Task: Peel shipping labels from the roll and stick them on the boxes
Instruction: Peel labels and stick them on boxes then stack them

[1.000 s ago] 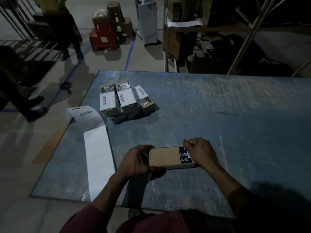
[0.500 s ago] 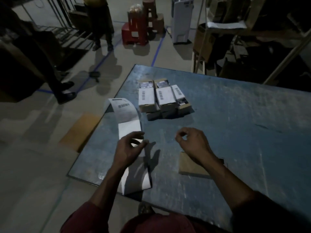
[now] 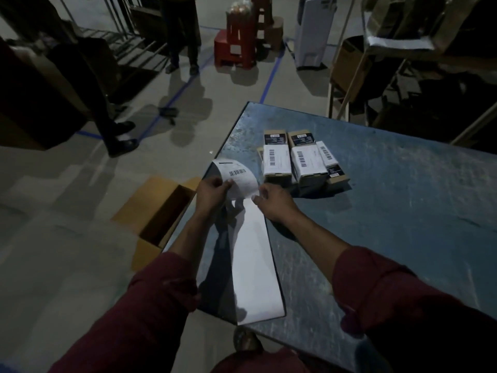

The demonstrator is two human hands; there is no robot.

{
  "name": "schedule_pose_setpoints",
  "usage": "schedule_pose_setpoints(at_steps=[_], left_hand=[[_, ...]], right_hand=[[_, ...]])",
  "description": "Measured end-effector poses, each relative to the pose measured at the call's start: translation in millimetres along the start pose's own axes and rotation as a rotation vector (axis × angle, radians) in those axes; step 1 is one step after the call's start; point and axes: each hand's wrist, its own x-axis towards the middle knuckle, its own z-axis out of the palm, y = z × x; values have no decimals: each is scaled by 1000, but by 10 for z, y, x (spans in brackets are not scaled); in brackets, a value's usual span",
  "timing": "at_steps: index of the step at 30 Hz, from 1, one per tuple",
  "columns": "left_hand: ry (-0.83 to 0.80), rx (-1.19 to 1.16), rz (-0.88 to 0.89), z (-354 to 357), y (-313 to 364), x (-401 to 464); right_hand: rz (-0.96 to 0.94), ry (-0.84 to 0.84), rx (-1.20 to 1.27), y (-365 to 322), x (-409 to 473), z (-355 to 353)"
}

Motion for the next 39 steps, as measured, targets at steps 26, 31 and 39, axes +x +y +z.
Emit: schedule_pose_setpoints(at_steps=[26,31,39], left_hand=[[352,477,830,-327,477,-674],[-130,614,857,-324,592,-863],[-254,390,501,-234,593,-1028]], right_hand=[[-64,-144,928,-82,-830,-295],[-125,-89,826,-111,-888,-367],[-278,86,543,-169,-1027,-449]])
